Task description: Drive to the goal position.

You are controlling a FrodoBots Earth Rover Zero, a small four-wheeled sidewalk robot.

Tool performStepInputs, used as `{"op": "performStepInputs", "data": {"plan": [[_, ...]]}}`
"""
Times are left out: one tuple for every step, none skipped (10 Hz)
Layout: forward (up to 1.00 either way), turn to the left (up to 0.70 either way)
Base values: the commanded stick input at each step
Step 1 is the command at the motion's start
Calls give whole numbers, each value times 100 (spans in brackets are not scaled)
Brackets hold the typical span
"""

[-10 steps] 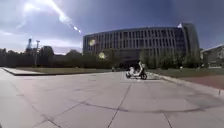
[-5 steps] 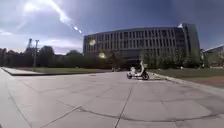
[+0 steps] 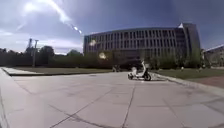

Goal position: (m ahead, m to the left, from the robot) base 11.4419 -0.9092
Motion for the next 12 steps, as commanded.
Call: {"op": "performStepInputs", "data": {"plan": [[50,0],[50,0],[50,0],[50,0],[50,0],[50,0],[50,0],[50,0],[50,0],[50,0],[50,0],[50,0]]}}
